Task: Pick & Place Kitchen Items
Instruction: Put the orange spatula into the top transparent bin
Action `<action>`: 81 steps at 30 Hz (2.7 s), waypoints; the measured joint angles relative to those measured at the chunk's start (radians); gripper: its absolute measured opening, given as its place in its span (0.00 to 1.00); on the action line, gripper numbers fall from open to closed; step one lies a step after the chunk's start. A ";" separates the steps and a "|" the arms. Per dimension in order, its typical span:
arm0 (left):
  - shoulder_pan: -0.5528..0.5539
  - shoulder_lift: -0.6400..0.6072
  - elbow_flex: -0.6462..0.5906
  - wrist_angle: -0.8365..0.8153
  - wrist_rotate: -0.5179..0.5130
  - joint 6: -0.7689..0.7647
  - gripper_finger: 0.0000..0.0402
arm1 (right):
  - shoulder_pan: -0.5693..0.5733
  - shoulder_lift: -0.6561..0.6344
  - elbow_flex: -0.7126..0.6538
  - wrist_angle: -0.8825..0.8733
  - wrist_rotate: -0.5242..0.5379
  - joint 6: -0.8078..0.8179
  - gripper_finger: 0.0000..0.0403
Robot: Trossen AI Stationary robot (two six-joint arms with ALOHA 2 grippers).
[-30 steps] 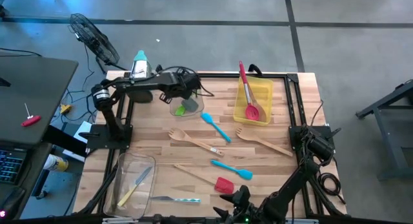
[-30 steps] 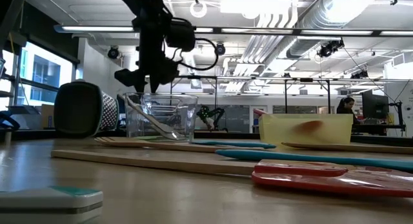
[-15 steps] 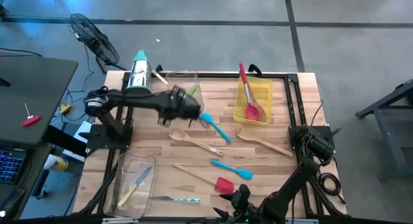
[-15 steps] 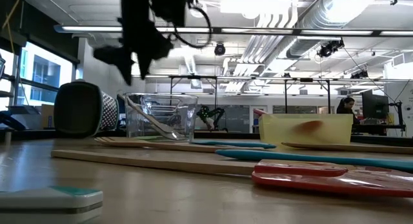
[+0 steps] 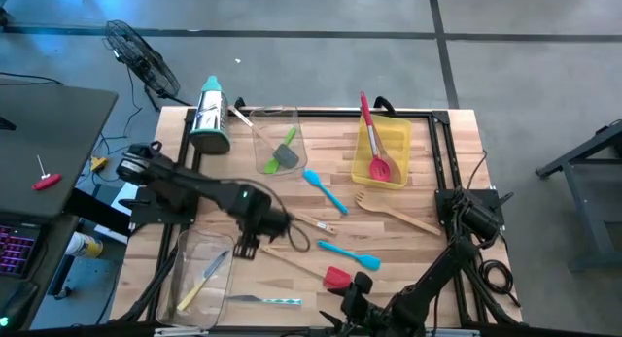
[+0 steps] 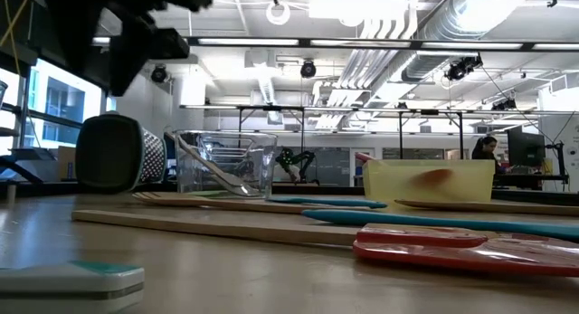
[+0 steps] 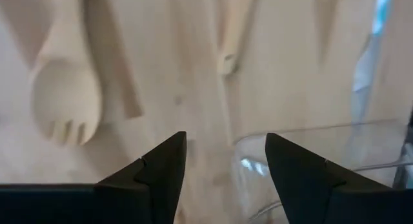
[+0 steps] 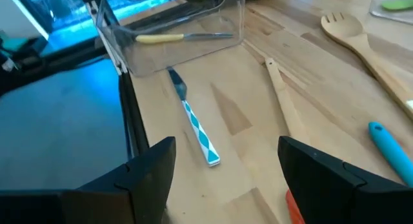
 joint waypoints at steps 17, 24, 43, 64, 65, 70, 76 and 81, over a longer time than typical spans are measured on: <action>-0.372 0.015 -0.001 0.526 -0.357 -0.250 0.51 | 0.011 -0.001 0.000 -0.078 0.011 -0.088 0.66; -0.454 0.078 -0.002 0.621 -0.519 -0.274 0.51 | -0.002 -0.009 0.000 -0.069 -0.023 -0.182 0.66; -0.320 0.284 -0.001 0.450 -0.608 -0.300 0.51 | 0.023 -0.009 0.000 -0.092 -0.068 -0.150 0.66; -0.243 0.298 -0.002 0.354 -0.385 -0.087 0.51 | 0.031 -0.008 0.000 -0.122 -0.076 0.030 0.66; -0.237 0.298 -0.002 0.353 -0.376 -0.074 0.51 | 0.031 -0.008 0.000 -0.122 -0.075 0.033 0.66; -0.190 0.297 -0.036 0.385 -0.248 -0.044 0.51 | 0.031 -0.008 0.000 -0.123 -0.075 0.031 0.66; -0.154 0.295 -0.084 0.442 -0.177 -0.019 0.51 | 0.031 -0.008 0.000 -0.135 -0.076 0.029 0.66; -0.141 0.288 -0.123 0.483 -0.149 -0.023 0.51 | 0.031 -0.008 0.000 -0.140 -0.076 0.028 0.66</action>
